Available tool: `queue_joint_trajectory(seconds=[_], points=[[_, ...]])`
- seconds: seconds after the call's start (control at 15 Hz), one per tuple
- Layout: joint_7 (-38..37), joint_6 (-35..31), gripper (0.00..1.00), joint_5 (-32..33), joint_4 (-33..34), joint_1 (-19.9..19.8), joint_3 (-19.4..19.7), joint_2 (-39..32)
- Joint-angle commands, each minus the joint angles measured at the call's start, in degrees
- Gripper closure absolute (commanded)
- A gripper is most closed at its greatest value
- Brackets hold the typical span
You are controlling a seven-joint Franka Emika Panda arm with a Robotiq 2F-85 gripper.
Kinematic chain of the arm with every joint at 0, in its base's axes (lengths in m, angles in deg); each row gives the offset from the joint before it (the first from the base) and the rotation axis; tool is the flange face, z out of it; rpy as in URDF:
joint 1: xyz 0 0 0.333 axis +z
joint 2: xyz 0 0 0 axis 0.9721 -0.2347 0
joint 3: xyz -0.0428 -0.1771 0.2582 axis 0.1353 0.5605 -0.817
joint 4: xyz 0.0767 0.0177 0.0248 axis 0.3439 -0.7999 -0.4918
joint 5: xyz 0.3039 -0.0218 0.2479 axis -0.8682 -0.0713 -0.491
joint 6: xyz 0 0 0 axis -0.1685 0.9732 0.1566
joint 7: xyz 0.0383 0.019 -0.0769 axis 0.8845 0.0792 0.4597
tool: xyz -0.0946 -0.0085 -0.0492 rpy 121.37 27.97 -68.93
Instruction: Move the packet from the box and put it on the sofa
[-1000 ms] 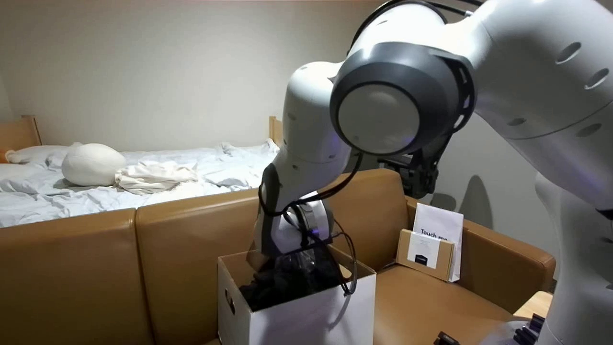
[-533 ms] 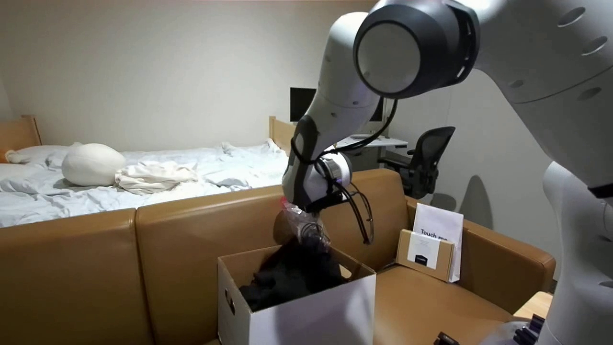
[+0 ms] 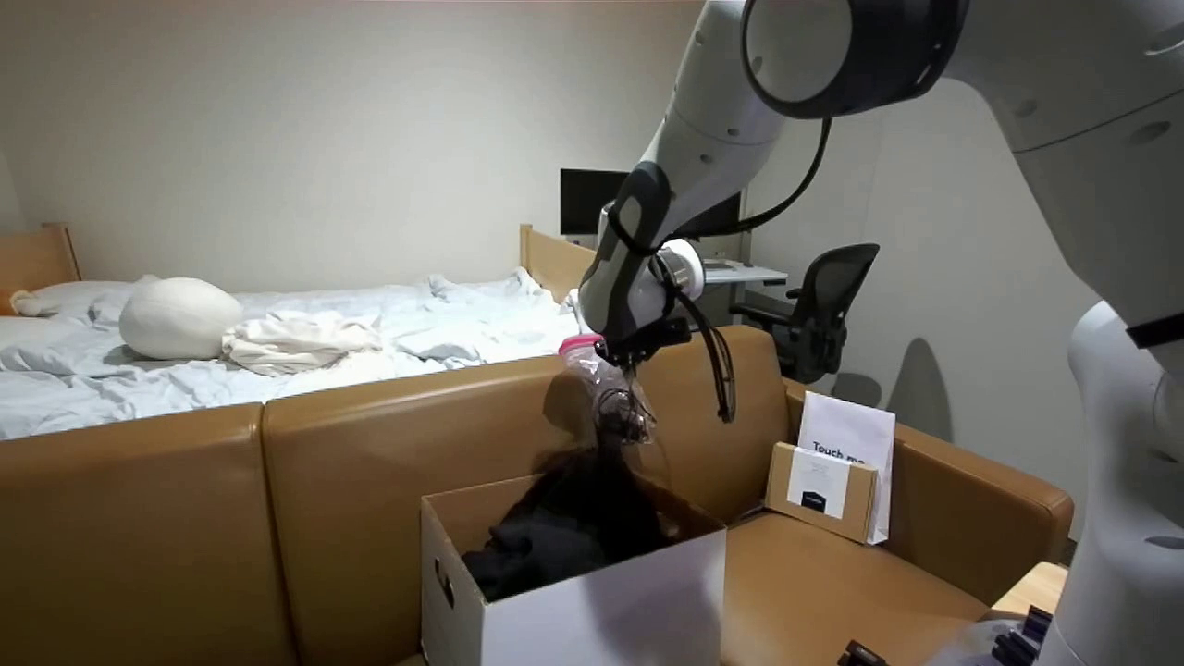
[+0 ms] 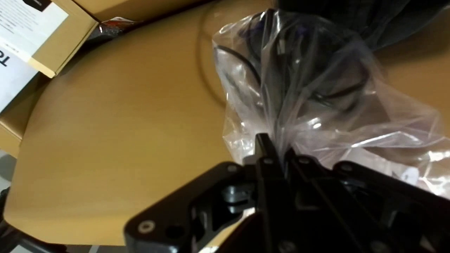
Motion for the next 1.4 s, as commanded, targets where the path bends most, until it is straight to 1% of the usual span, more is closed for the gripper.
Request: queue_joint_trajectory(seconds=[0.0, 0.2, 0.47, 0.67, 0.93, 1.2, 1.27, 1.33], points=[[-6.45, 2.16, 0.99, 6.1, -0.44, -4.0, 0.88, 2.17], [-9.75, 5.5, 0.99, 9.45, 0.44, -7.59, 3.34, 2.24], [-12.05, 7.86, 0.99, 13.42, 0.63, -12.97, 6.36, 2.09], [-11.86, 8.67, 0.99, 14.26, 0.73, -18.01, 6.59, 1.94], [-11.87, 9.82, 0.99, 14.24, 0.98, -22.8, 6.48, 1.32], [-12.93, 9.71, 0.99, 13.9, 1.23, -25.36, 6.36, 0.84], [-13.72, 9.59, 0.7, 14.02, 1.44, -25.39, 6.68, 0.54], [-14.33, 9.18, 0.68, 13.91, 1.32, -25.66, 6.7, 0.77]])
